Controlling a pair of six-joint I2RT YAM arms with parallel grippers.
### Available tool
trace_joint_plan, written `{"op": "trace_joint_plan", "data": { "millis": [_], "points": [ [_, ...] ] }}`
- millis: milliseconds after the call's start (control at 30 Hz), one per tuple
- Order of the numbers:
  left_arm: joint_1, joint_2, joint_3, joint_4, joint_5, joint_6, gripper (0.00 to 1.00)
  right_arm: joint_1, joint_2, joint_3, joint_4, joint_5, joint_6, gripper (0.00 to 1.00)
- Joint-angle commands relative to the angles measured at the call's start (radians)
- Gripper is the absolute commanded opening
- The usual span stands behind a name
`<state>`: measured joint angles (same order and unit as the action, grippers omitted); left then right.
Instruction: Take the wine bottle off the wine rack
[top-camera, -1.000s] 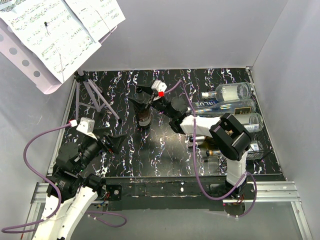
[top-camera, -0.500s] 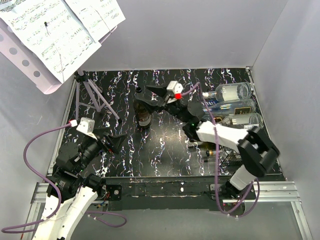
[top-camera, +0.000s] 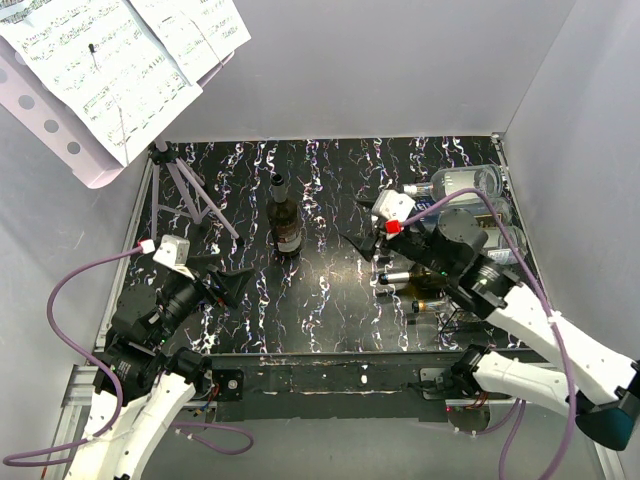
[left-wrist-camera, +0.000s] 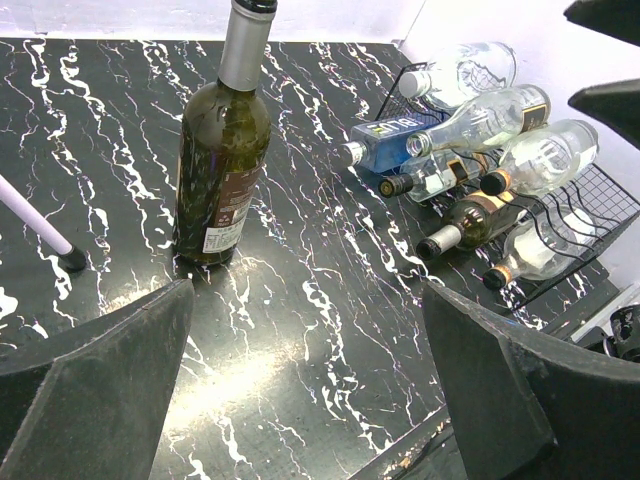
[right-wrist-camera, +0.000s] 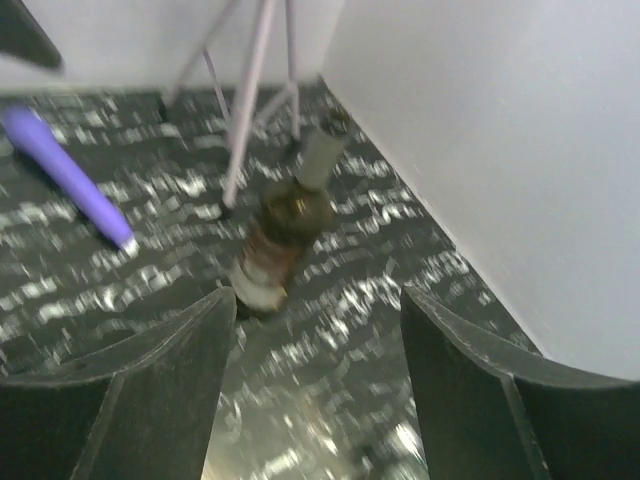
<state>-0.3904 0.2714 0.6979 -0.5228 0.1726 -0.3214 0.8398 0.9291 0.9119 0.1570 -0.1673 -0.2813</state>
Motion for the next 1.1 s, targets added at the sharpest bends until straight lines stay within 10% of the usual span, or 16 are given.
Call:
{"op": "trace_joint_plan", "data": {
  "millis": [0,233,433,1067],
  "points": [
    [-0.004,0.009,-0.005,0.015,0.008,0.010,0.98,-0.007,-0.030,0.152,-0.547,0.137,-0.294,0.75],
    [-0.002,-0.001,-0.006,0.006,0.001,0.005,0.98,-0.065,0.131,0.418,-1.176,0.193,-0.512,0.75],
    [-0.002,0.000,-0.006,0.006,-0.002,0.002,0.98,-0.194,0.273,0.524,-1.382,0.129,-0.628,0.71],
    [-0.004,0.012,-0.006,0.009,0.013,0.007,0.98,-0.358,0.409,0.388,-1.301,0.175,-0.818,0.64]
  ]
}}
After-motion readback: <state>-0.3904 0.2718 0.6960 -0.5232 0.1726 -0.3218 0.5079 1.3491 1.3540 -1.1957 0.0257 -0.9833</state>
